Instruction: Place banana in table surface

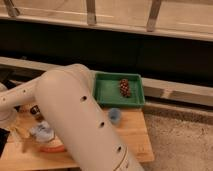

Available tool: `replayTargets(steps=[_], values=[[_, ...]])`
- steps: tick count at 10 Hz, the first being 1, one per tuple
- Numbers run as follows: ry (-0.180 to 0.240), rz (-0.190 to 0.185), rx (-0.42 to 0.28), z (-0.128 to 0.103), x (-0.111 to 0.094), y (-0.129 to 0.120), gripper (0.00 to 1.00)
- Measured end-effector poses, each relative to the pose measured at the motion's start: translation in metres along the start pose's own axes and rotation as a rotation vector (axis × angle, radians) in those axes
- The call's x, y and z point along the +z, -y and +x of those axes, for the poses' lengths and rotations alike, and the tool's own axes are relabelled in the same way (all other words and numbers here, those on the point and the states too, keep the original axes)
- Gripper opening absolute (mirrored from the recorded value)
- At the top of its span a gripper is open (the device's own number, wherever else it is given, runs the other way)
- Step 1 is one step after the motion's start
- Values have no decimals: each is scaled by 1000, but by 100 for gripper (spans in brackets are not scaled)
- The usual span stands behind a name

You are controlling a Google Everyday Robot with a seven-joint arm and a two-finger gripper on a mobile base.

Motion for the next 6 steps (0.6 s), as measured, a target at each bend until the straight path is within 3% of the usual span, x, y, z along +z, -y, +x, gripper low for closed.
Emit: replayTargets(steps=[4, 6], values=[[-12, -96, 20, 8, 34, -9, 77], [-11, -110, 33, 12, 36, -9, 80]])
